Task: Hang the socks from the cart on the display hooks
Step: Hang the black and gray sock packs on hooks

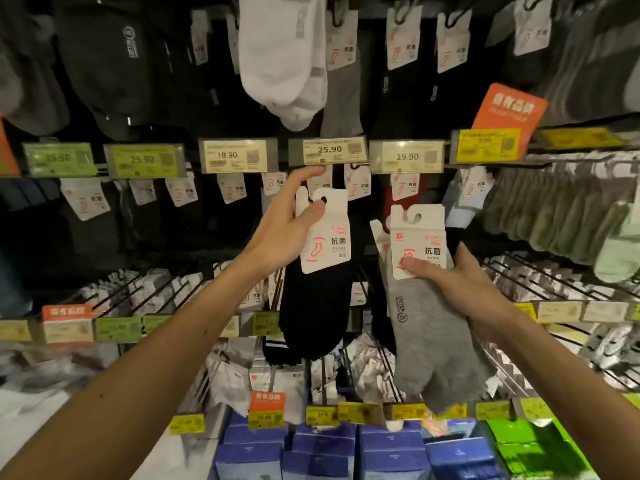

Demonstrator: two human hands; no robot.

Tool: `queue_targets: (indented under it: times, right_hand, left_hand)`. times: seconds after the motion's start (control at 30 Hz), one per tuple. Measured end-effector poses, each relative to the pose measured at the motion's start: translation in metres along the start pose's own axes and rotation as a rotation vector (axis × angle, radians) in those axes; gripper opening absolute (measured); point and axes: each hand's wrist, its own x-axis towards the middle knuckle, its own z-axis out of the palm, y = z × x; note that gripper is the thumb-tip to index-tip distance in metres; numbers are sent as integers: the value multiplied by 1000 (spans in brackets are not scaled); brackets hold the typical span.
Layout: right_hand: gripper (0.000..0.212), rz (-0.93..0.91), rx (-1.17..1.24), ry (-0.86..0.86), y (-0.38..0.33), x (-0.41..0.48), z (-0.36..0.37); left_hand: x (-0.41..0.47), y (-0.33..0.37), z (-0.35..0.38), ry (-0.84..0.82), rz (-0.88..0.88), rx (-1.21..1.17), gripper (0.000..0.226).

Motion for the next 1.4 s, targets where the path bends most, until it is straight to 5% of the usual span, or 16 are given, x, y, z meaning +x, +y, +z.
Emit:
queue_targets:
  times: [0.3, 0.57, 1.2, 1.4]
  right_hand:
    - [58, -12, 7, -65, 3, 10, 4]
    - [56, -43, 23, -102, 4, 22, 6]
    - [40, -19, 115, -198, 12, 32, -2]
    - [42, 25, 149, -174, 25, 28, -12]
  left_hand:
    - [24, 11, 6, 153, 105, 141, 57]
    - [40, 10, 18, 404, 215, 269, 47]
    - [41, -29, 29, 392, 212, 556, 94]
    - [-20, -53, 46, 419, 203, 631, 78]
